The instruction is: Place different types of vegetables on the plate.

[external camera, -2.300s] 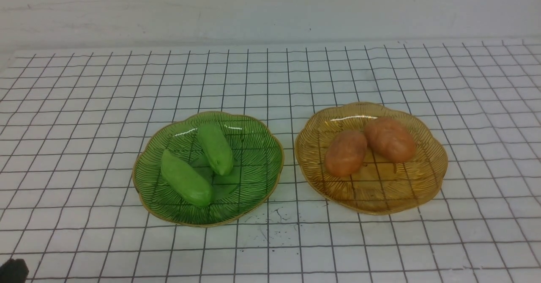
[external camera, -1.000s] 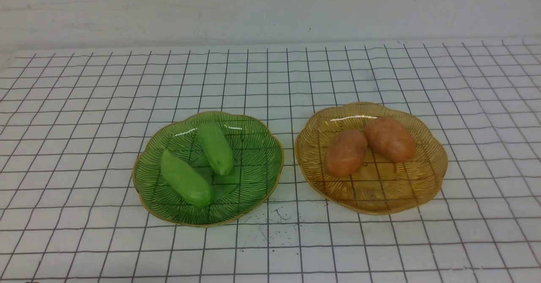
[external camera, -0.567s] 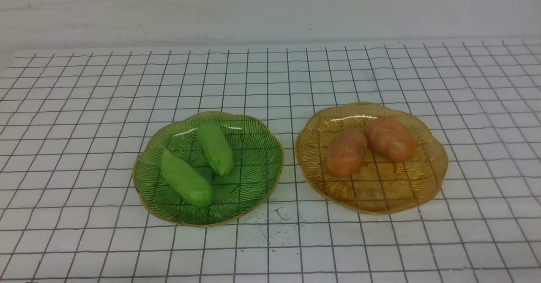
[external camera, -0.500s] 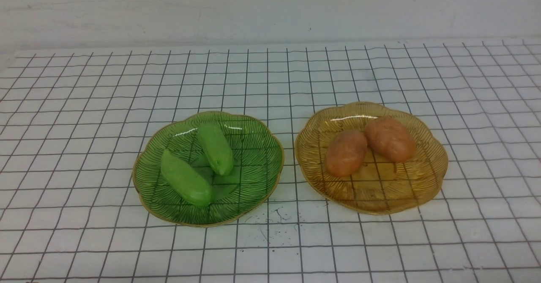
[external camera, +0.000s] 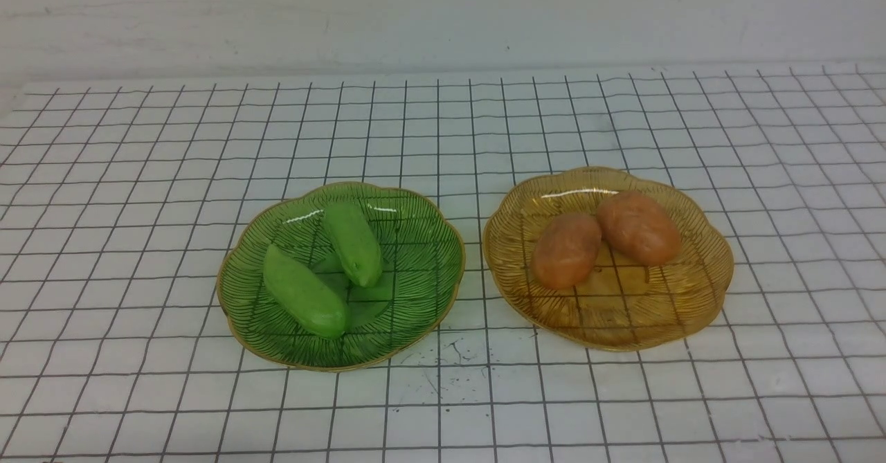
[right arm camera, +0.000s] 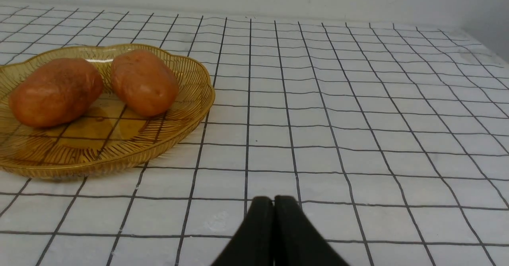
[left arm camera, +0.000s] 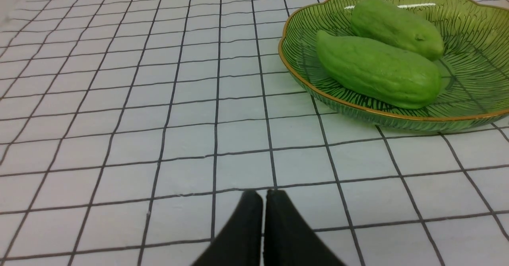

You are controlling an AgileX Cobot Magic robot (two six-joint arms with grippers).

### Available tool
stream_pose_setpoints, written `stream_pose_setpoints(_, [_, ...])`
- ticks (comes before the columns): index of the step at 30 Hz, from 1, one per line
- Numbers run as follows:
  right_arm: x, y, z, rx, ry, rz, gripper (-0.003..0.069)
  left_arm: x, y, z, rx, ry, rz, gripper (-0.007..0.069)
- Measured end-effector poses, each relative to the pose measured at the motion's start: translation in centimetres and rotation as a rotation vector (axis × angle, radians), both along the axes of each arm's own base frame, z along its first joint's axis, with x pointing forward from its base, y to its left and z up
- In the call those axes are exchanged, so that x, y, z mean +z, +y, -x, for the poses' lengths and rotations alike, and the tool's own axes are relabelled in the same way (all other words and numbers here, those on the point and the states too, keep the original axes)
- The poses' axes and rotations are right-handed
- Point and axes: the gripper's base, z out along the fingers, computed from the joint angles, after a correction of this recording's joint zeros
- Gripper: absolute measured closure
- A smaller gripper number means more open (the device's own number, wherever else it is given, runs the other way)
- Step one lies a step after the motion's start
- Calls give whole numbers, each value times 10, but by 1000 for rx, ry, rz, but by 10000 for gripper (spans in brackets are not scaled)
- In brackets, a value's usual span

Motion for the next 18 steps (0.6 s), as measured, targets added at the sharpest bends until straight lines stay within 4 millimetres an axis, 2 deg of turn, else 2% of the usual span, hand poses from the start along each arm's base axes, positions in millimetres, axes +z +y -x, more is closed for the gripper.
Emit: stream_pose_setpoints(18, [0, 0, 0, -2, 0, -8, 673, 0, 0, 0, 0, 2, 0, 631])
